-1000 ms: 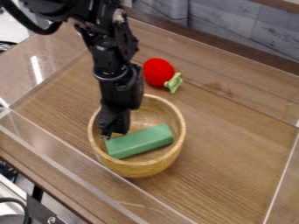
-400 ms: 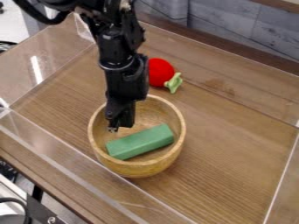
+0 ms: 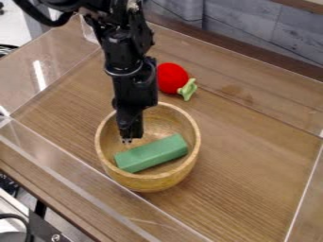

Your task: Remove the green stick from the brown bowl and put it on the table

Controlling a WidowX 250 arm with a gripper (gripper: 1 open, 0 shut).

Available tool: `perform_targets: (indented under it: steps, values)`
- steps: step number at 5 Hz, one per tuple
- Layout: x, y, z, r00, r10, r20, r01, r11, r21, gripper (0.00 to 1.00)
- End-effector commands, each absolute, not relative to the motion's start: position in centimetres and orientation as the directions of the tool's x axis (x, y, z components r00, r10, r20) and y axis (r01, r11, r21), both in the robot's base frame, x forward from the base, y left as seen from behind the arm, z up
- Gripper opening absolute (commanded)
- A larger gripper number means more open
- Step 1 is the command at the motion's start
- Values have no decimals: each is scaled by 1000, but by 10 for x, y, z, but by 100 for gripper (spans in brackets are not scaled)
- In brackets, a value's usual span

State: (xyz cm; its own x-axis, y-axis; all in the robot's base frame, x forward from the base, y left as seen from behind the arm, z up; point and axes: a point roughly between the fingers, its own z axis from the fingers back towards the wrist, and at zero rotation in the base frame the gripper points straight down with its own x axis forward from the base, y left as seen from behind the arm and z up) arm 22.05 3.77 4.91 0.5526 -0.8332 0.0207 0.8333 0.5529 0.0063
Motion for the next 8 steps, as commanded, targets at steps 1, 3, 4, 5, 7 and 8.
perform_targets:
  steps: [1, 3, 4, 5, 7, 8]
  values:
    - [220, 33, 61, 580, -814, 38, 813, 581, 37, 0]
    - [211, 30, 54, 586, -810, 32, 810, 586, 19, 0]
    - [207, 32, 48, 568, -822, 31, 822, 569, 13, 0]
    - [195, 41, 48, 555, -831, 37, 831, 556, 10, 0]
    - [193, 53, 51, 545, -837, 54, 838, 546, 3, 0]
    - [193, 47, 63, 568, -820, 71, 821, 570, 26, 0]
